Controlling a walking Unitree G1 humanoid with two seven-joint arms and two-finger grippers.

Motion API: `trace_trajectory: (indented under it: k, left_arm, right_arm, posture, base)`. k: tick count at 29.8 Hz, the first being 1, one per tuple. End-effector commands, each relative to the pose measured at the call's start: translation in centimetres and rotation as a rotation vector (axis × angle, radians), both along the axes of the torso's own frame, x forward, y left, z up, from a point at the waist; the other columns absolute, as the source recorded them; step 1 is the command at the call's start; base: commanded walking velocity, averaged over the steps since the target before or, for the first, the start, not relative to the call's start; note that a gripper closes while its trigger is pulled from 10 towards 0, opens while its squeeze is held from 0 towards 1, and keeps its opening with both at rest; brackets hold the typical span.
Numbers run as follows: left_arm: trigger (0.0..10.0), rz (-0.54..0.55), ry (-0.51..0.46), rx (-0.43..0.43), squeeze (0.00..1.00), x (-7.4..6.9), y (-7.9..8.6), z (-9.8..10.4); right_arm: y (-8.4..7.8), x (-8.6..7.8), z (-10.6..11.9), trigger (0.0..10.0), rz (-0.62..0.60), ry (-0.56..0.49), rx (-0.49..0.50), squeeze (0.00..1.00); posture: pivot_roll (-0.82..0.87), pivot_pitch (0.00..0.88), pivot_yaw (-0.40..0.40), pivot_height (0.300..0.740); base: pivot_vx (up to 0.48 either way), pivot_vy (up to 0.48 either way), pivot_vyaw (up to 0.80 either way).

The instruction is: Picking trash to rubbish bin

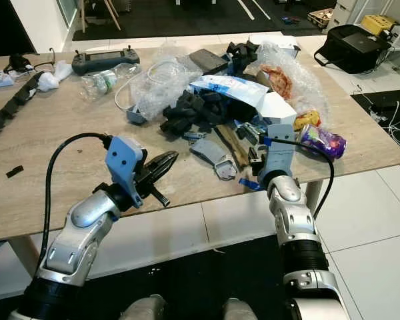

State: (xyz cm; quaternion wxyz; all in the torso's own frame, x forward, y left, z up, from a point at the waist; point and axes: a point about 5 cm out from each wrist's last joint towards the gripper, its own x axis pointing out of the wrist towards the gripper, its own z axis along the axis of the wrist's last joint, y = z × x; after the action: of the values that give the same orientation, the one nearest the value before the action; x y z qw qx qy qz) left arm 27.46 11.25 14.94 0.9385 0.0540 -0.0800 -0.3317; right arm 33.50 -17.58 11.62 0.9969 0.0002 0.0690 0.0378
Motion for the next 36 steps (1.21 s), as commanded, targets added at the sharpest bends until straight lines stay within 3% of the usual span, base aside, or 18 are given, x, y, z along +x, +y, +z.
trace_trajectory:
  k: [1,8,12,13,14,15,17,18,19,30,36]
  left_arm:
    - [10.0,0.002,0.014,0.014,0.0,0.0,0.0,-0.4]
    - [10.0,0.001,0.011,0.021,0.0,0.0,-0.1,-0.4]
    - [10.0,0.0,0.011,0.021,0.0,0.0,0.0,-0.4]
    - [10.0,0.0,0.011,0.021,0.0,0.0,-0.1,-0.4]
    - [10.0,-0.001,0.011,0.02,0.0,0.0,-0.1,-0.4]
    - [10.0,-0.001,0.011,0.021,0.0,0.0,-0.1,-0.4]
    - [10.0,-0.001,0.011,0.021,0.0,0.0,-0.1,-0.5]
    - [10.0,-0.001,0.01,0.021,0.0,0.0,0.0,-0.4]
    - [10.0,0.001,0.009,0.022,0.0,0.0,0.0,-0.4]
    - [10.0,-0.001,0.006,0.024,0.0,0.0,0.1,-0.4]
    - [10.0,-0.072,0.012,0.005,0.0,-0.3,-0.6,-0.2]
  right_arm:
    - [-0.2,-0.2,-0.5,10.0,-0.008,0.015,0.0,0.0]
    - [0.0,-0.2,-0.9,10.0,0.001,0.036,0.009,0.0]
    - [-0.7,0.0,-1.4,10.0,-0.052,0.058,0.025,0.0]
    - [-0.7,0.0,-1.4,10.0,-0.051,0.06,0.027,0.32]
    - [-0.8,0.1,-1.5,10.0,-0.051,0.061,0.024,0.86]
    - [-0.9,0.1,-1.6,10.0,-0.051,0.063,0.017,0.91]
    - [-0.9,0.1,-1.6,10.0,-0.051,0.064,0.013,0.91]
    - [-1.0,0.1,-1.7,10.0,-0.052,0.063,0.008,0.78]
    - [-1.0,0.2,-1.7,10.0,-0.054,0.062,0.005,0.0]
    - [-1.6,0.6,-1.7,10.0,-0.066,0.044,0.002,0.0]
    - [-1.7,1.0,-2.0,10.0,-0.068,0.054,0.006,0.0]
  posture:
    - [0.04,0.039,-0.011,0.74]
    - [0.05,0.034,-0.011,0.74]
    - [0.05,0.029,-0.011,0.74]
    - [0.05,0.027,-0.01,0.74]
    - [0.05,0.027,-0.01,0.74]
    - [0.05,0.025,-0.011,0.74]
    - [0.05,0.025,-0.011,0.74]
    - [0.05,0.023,-0.011,0.74]
    - [0.05,0.022,-0.011,0.74]
    - [0.05,0.012,-0.004,0.74]
    - [0.05,0.011,-0.003,0.74]
  base:
    - [0.0,0.0,0.0]
    - [0.0,0.0,0.0]
    - [0.0,0.0,0.0]
    - [0.0,0.0,0.0]
    - [0.0,0.0,0.0]
    - [0.0,0.0,0.0]
    - [0.0,0.0,0.0]
    - [0.0,0.0,0.0]
    - [0.0,0.0,0.0]
    - [0.0,0.0,0.0]
    - [0.0,0.0,0.0]
